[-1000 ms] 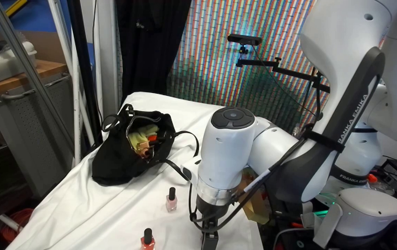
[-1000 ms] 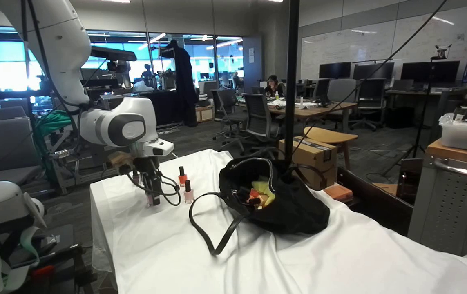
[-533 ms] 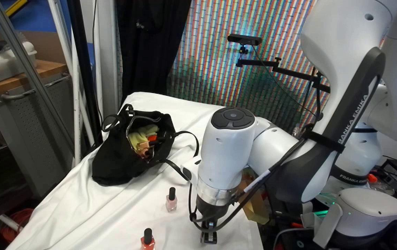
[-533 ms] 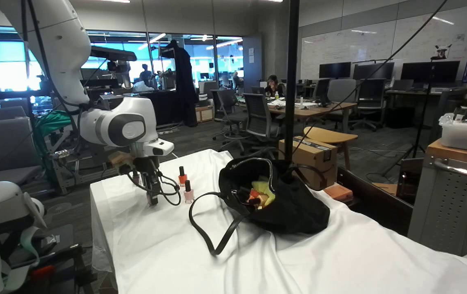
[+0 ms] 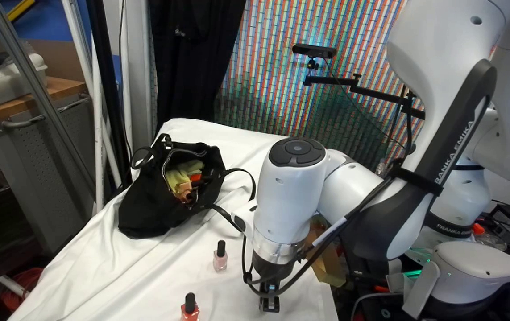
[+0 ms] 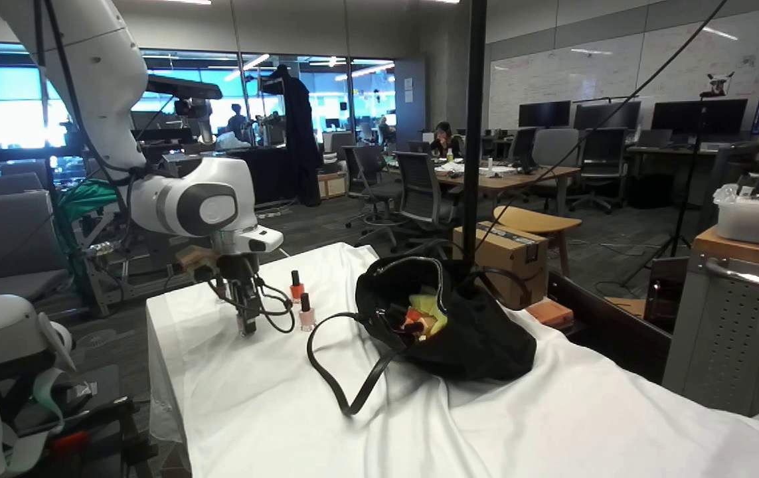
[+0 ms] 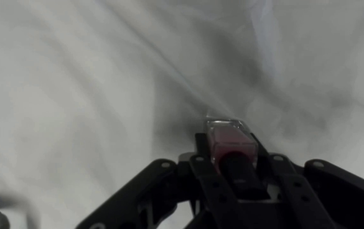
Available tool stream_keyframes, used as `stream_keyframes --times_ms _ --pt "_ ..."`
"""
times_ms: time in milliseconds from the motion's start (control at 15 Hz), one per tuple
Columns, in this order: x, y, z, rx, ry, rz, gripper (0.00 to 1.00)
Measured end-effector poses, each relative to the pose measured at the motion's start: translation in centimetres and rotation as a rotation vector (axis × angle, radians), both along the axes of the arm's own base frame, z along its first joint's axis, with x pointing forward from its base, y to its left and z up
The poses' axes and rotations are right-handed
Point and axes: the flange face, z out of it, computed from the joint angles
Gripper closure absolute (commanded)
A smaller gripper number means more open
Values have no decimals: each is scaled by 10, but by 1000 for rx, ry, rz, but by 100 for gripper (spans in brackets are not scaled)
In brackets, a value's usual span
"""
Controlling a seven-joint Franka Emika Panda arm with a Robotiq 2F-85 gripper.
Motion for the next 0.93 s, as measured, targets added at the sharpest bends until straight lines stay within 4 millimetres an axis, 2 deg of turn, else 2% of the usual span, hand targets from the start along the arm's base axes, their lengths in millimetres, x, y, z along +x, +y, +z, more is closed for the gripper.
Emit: stream_keyframes --times_ms 200,467,667,933 --pt "3 -7 7 -20 8 -4 85" --pt "16 -28 35 -58 -24 -8 85" --pt "30 -52 61 -87 -75 -15 85" --pt "60 -98 97 -128 -172 -55 85"
